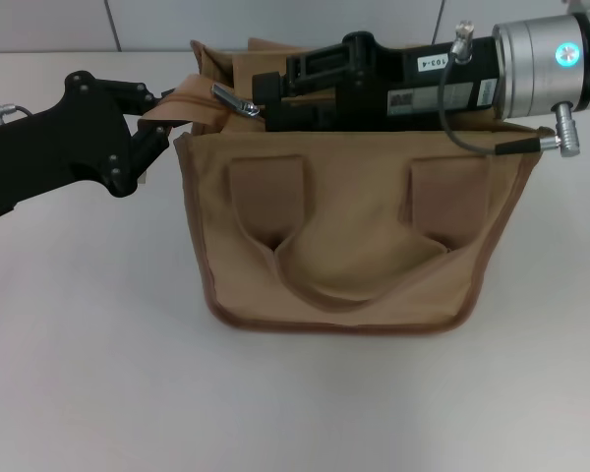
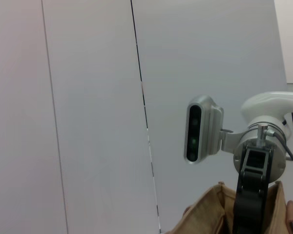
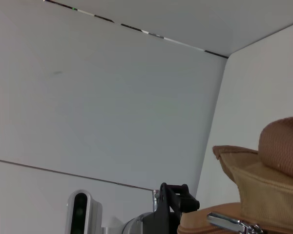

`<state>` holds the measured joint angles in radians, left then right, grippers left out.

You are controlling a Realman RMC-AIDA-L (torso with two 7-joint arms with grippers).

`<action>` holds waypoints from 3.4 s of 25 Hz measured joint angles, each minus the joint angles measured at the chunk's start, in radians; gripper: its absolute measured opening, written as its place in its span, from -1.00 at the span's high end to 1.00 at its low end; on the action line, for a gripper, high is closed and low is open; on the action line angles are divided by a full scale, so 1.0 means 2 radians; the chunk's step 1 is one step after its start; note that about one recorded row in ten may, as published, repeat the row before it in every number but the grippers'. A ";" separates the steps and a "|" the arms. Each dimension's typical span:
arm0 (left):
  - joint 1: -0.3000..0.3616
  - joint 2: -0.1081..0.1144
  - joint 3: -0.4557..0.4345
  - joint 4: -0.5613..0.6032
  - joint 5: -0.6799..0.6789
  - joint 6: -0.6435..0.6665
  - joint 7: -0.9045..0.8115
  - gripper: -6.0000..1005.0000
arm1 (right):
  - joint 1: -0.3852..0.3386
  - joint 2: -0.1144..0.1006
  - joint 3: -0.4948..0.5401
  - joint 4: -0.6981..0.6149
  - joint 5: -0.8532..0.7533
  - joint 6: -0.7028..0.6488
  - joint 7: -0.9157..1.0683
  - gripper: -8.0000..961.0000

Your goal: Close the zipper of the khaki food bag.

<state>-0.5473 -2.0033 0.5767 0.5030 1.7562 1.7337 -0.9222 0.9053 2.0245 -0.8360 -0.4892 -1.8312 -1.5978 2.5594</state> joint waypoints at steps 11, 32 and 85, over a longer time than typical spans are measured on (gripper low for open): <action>-0.002 -0.002 0.000 0.001 -0.001 0.025 0.009 0.95 | 0.003 0.007 -0.003 0.007 0.000 0.012 0.010 0.12; -0.029 -0.012 0.004 0.009 -0.012 0.031 0.005 0.95 | 0.007 0.011 -0.018 0.005 0.000 0.021 0.009 0.12; -0.031 -0.022 0.000 0.002 -0.051 0.005 -0.018 0.95 | -0.005 0.029 -0.015 0.008 0.028 0.037 -0.044 0.57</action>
<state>-0.6090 -2.0479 0.5768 0.5069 1.6536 1.7427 -0.9572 0.8959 2.0816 -0.8662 -0.4730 -1.7747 -1.5240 2.4711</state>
